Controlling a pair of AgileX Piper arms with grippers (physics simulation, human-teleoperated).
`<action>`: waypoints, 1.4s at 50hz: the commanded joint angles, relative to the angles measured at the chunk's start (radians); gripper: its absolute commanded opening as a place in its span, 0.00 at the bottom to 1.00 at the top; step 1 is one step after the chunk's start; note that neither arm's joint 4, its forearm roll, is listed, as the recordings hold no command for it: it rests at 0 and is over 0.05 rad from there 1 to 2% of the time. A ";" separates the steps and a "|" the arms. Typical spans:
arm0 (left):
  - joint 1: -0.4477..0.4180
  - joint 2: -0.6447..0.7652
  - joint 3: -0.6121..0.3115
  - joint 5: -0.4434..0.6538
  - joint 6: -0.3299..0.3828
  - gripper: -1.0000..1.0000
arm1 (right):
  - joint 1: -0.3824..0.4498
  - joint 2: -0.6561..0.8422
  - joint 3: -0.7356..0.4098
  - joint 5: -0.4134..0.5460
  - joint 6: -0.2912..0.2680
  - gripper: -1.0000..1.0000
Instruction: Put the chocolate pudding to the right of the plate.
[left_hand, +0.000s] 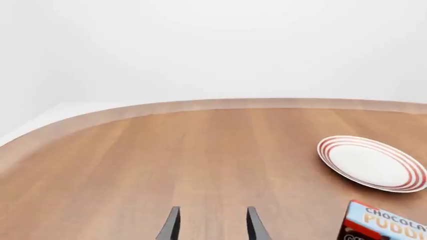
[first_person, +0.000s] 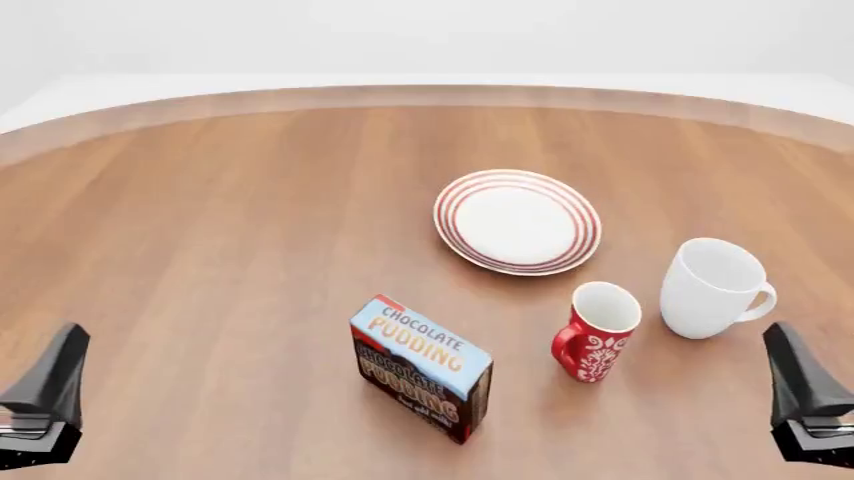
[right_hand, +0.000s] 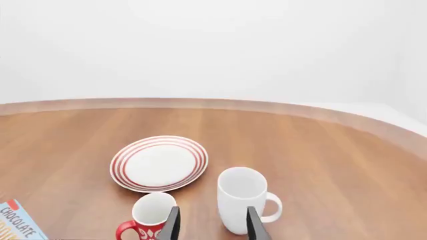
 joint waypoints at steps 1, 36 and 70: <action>0.000 0.000 0.000 0.000 0.000 1.00 | 0.006 0.050 -0.003 -0.049 -0.006 1.00; 0.000 0.000 0.000 0.000 0.000 1.00 | 0.152 0.273 -0.384 0.185 -0.094 1.00; 0.000 0.000 0.000 0.000 0.000 1.00 | 0.577 0.734 -1.000 0.446 -0.153 1.00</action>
